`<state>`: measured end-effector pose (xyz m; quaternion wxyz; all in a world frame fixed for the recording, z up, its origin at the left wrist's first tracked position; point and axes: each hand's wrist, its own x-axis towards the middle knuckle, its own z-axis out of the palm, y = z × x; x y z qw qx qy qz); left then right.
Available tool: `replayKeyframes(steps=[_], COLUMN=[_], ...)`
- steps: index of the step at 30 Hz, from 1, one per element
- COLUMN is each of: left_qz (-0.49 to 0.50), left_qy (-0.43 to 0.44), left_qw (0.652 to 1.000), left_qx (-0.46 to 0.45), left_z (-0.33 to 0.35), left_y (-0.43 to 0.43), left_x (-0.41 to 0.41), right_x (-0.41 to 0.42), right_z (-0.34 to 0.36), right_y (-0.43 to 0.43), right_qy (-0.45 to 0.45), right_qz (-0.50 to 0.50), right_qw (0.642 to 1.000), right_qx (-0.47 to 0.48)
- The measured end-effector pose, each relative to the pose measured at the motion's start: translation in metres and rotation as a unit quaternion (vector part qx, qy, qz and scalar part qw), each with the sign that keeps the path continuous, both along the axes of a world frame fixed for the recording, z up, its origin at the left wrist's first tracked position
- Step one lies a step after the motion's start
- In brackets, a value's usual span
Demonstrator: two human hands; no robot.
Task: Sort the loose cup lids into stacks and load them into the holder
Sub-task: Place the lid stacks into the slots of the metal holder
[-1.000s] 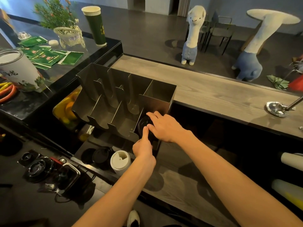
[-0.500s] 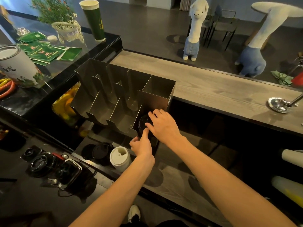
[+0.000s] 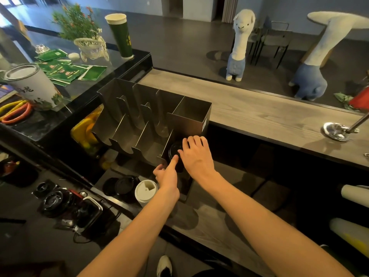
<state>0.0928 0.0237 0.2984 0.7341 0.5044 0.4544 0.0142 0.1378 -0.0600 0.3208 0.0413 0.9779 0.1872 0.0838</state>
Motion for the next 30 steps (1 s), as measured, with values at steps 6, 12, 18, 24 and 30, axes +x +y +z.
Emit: replayKeyframes(steps=[6,12,18,24,30], left_qz=[-0.008,0.007,0.009,-0.005,-0.015], left_qy=[0.008,-0.008,-0.024,-0.063,-0.085], left_qw=[1.0,1.0,0.999,0.997,0.995], left_qx=[0.025,0.018,0.034,0.035,0.058], left_z=[0.001,-0.003,-0.008,-0.024,-0.033], left_y=[0.001,0.003,0.011,0.029,0.065], left_x=[0.001,0.001,-0.006,-0.013,-0.018], right_x=[0.006,0.008,0.001,-0.014,-0.02], right_z=[-0.001,-0.002,-0.012,-0.015,-0.021], right_y=[0.002,-0.005,-0.004,0.009,0.044], right_qy=[0.001,-0.022,-0.058,-0.036,0.017], right_qz=[-0.004,-0.001,0.041,0.139,0.183], right_qw=[1.0,0.997,0.982,0.957,0.945], right_qx=[-0.007,0.076,0.176,0.253,0.27])
